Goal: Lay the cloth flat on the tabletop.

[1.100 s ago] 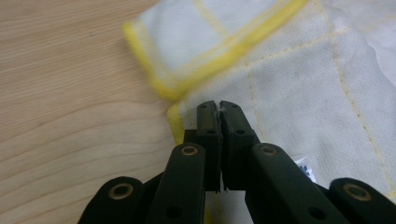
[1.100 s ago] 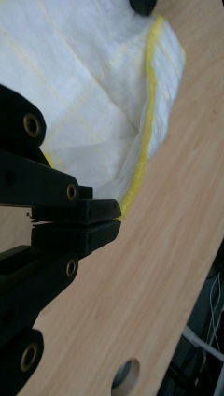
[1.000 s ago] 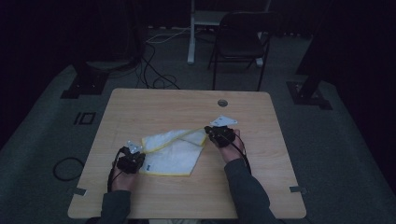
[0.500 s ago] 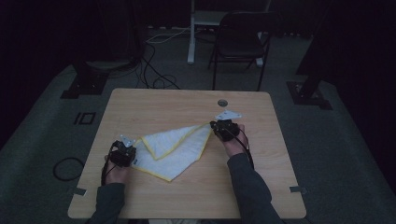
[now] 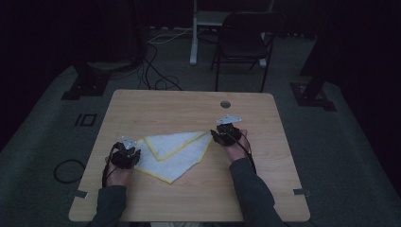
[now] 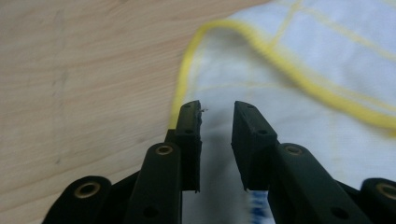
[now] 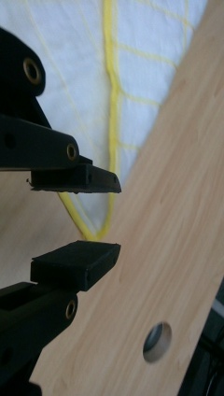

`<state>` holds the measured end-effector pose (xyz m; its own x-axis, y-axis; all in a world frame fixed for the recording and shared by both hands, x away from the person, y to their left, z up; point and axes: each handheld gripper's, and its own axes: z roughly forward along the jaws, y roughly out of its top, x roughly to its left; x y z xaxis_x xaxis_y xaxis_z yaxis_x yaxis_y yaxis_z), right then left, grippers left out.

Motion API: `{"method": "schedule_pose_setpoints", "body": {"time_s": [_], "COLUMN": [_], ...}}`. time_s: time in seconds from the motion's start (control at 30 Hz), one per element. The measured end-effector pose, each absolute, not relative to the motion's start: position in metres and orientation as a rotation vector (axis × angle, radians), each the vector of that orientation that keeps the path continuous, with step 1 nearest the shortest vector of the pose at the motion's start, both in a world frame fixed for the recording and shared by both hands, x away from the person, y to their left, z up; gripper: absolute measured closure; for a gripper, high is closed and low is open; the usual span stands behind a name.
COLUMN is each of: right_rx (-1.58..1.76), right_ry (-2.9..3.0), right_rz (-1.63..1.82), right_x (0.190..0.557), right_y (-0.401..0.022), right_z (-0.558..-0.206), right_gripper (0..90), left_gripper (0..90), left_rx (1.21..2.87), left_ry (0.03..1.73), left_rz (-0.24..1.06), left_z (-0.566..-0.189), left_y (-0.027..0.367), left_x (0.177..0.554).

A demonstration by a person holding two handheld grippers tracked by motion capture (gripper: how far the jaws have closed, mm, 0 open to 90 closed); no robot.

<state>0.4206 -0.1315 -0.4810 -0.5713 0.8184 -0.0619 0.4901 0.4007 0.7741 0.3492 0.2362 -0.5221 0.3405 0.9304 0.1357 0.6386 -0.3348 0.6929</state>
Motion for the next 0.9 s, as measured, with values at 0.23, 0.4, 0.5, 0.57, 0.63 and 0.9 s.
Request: {"method": "schedule_pose_setpoints", "body": {"time_s": [0.23, 0.4, 0.5, 0.57, 0.63, 0.9], "right_rx": [1.055, 0.998, 0.97, 0.945, 0.924, 0.884], "right_ry": [2.3, 2.35, 2.376, 2.393, 2.407, 2.455], "right_rz": [1.045, 1.062, 1.075, 1.076, 1.082, 1.106], "right_x": [0.395, 0.375, 0.366, 0.362, 0.359, 0.35], "right_y": [-0.12, -0.11, -0.102, -0.097, -0.093, -0.078], "right_z": [-0.497, -0.511, -0.516, -0.518, -0.52, -0.527], "right_gripper": [62.4, 61.6, 59.5, 59.2, 59.1, 57.6], "left_gripper": [68.3, 67.2, 65.3, 63.8, 62.6, 60.2], "left_rx": [2.127, 2.16, 2.169, 2.176, 2.193, 2.28], "left_ry": [1.221, 1.14, 1.079, 1.041, 1.015, 0.995], "left_rz": [0.703, 0.691, 0.651, 0.626, 0.62, 0.582], "left_z": [-0.517, -0.516, -0.516, -0.517, -0.517, -0.527], "left_y": [0.213, 0.202, 0.197, 0.194, 0.191, 0.18], "left_x": [0.341, 0.338, 0.336, 0.336, 0.335, 0.34]}}
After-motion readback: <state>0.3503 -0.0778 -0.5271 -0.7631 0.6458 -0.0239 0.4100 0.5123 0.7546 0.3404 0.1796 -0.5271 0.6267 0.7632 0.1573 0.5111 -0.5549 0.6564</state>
